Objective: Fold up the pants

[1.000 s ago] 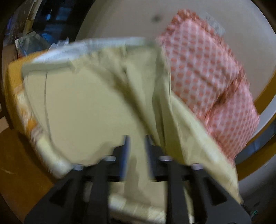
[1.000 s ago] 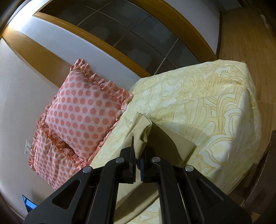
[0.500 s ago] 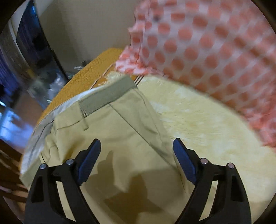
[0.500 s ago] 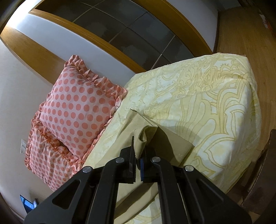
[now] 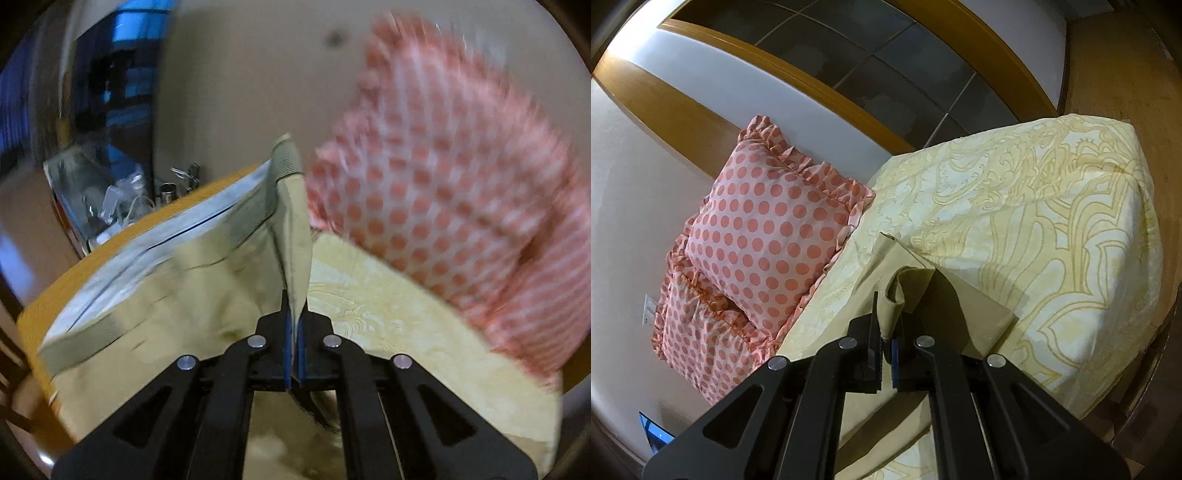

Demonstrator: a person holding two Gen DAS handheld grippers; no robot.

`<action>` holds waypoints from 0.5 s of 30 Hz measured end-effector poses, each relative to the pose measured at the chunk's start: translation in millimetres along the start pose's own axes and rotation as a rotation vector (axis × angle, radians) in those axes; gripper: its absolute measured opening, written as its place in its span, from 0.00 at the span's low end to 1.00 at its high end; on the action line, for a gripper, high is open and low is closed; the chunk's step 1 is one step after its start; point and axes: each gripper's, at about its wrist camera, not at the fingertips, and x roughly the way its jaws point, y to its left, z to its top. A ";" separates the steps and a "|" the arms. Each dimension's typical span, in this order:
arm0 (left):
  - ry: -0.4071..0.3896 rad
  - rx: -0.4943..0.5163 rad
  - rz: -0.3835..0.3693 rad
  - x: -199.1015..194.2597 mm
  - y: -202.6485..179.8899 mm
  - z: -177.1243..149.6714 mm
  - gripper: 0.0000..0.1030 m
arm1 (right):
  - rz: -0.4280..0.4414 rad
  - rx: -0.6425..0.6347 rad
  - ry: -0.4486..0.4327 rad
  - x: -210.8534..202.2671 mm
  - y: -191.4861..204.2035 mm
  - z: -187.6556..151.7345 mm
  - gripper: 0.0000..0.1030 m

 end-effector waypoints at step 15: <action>0.104 -0.222 -0.020 -19.7 151.6 -113.8 0.03 | -0.057 0.005 0.012 -8.6 -9.4 0.0 0.03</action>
